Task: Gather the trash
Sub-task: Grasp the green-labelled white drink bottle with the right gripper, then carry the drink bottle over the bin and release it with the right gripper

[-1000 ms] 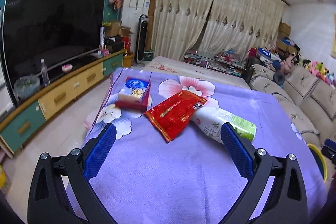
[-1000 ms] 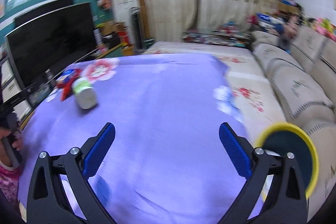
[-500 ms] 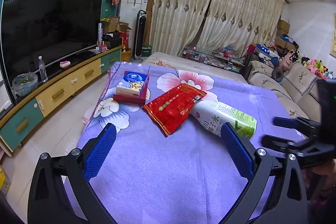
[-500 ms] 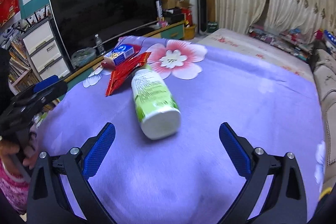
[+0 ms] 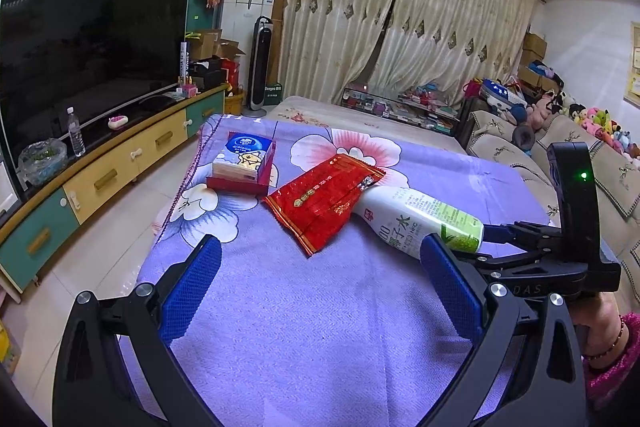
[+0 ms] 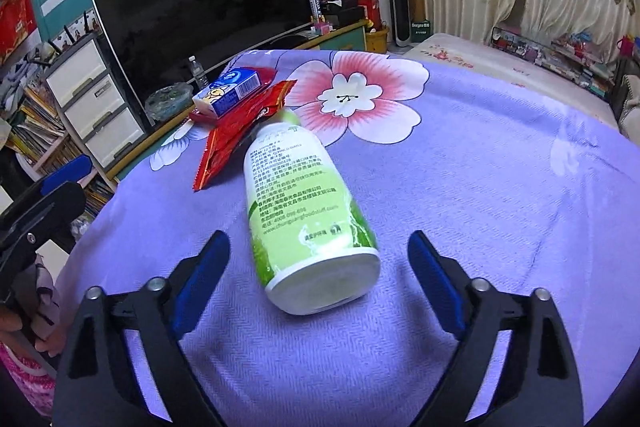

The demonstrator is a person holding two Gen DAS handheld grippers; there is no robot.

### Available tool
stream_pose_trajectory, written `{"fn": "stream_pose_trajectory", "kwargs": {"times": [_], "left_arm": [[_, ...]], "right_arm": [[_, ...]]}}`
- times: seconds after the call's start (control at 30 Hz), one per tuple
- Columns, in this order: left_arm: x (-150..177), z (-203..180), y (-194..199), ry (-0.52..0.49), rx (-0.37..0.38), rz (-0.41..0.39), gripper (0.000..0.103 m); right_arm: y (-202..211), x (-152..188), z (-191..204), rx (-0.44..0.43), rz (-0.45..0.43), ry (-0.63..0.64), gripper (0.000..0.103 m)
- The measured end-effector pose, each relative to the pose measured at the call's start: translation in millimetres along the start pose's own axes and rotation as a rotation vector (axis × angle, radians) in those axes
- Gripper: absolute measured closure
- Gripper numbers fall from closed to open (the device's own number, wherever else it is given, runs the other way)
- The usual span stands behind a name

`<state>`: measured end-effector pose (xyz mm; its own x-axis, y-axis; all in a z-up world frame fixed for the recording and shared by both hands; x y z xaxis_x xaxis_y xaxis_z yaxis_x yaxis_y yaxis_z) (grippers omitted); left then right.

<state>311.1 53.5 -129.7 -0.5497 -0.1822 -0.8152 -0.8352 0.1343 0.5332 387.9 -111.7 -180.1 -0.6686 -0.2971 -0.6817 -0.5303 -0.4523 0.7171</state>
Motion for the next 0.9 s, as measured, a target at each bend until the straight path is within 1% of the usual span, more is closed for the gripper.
{"fn": "stream_pose_trajectory", "kwargs": {"times": [0.03,0.07,0.1,0.13,0.27,0.4,0.53,0.63,0.73,0.9], "left_arm": [[-0.1,0.9,0.4,0.001,0.000,0.000,0.005],[0.3,0.8,0.0,0.000,0.000,0.001,0.005],[0.7,0.6,-0.6,-0.002,-0.001,0.002,0.005],[1.0,0.9,-0.9,-0.003,-0.002,0.003,0.005],[2.3,1.2,-1.7,-0.001,-0.005,0.005,0.005],[2.4,1.0,-1.4,-0.002,-0.004,0.004,0.005],[2.8,-0.3,-1.6,-0.006,-0.003,0.003,0.005],[3.0,-1.2,-1.8,-0.008,-0.003,0.003,0.005],[3.6,-1.8,-1.8,-0.009,-0.001,0.004,0.005],[5.0,-5.1,-2.2,-0.021,0.001,0.008,0.005]], "right_arm": [[-0.4,0.7,0.7,-0.005,0.000,0.001,0.024],[-0.5,1.3,1.2,-0.008,0.001,0.004,0.031],[-0.3,1.8,2.0,-0.014,0.003,0.009,0.041],[0.4,1.6,2.2,-0.020,0.002,0.010,0.047],[13.8,0.8,3.6,-0.010,-0.027,0.012,0.047],[43.5,0.4,-2.6,-0.004,-0.066,-0.013,0.048],[76.5,4.1,-12.2,0.027,-0.097,-0.051,0.049],[102.6,11.4,-18.0,0.046,-0.119,-0.073,0.049],[128.8,22.4,-26.8,0.085,-0.142,-0.101,0.049],[172.6,50.0,-47.8,0.131,-0.190,-0.182,0.050]]}}
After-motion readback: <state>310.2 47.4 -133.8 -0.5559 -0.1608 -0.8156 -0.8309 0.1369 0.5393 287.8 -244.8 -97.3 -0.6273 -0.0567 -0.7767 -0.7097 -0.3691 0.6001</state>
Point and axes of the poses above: each gripper's, at about its wrist camera, not at the fingertips, and y roughly against the way its jaws point, z to its left, x to its underside, the point moved 5 cm from there along -y, roughly the way its jaws point, and after that the axes turned 4 degrees about y, right-handed, at the moved point
